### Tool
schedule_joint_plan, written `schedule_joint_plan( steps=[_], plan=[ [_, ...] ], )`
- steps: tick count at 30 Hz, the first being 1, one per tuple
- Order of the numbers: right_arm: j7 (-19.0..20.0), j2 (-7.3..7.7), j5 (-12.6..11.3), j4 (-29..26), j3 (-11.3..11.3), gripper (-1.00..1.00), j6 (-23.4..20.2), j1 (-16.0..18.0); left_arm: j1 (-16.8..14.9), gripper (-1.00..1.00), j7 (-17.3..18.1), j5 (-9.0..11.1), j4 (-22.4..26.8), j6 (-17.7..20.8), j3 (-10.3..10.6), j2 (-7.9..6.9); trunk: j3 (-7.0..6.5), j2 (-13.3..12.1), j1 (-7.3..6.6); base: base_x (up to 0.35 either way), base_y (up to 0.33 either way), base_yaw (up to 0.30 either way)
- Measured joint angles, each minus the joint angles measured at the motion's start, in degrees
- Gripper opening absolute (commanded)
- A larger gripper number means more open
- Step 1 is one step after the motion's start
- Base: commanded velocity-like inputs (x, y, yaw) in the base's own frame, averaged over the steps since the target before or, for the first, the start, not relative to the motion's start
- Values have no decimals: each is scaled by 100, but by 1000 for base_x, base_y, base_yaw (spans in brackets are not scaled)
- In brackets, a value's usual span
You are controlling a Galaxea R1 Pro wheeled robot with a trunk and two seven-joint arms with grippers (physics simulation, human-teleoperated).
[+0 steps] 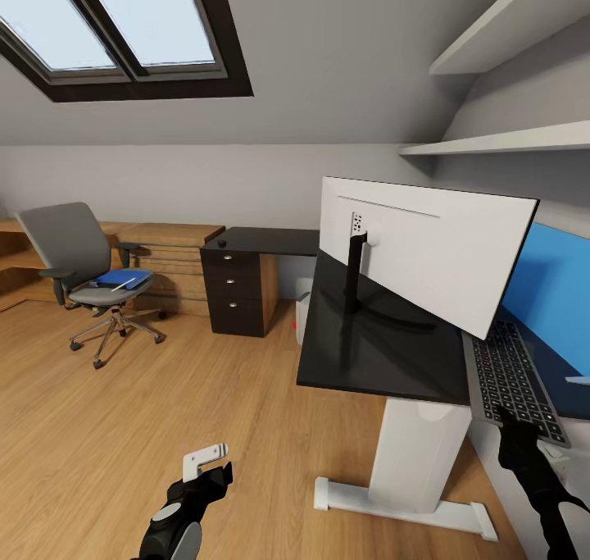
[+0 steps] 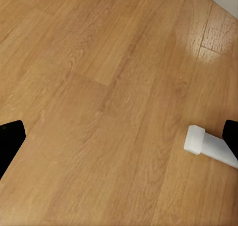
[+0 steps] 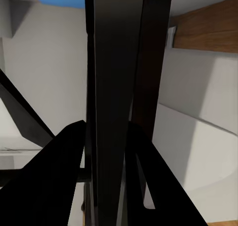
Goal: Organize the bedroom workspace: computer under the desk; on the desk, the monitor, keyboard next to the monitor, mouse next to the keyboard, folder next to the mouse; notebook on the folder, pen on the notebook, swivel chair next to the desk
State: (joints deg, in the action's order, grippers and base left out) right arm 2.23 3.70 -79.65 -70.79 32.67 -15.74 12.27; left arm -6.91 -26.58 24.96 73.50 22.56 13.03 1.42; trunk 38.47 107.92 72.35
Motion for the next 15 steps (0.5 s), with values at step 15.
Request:
schedule_joint_plan(
  steps=[15],
  plan=[
    [-1, 0, 25, -7, 5, -100, 6, -1, 0, 100, -12, -9, -1, -7, 7, 0, 0, 0, 0, 0, -65, 0]
  ],
)
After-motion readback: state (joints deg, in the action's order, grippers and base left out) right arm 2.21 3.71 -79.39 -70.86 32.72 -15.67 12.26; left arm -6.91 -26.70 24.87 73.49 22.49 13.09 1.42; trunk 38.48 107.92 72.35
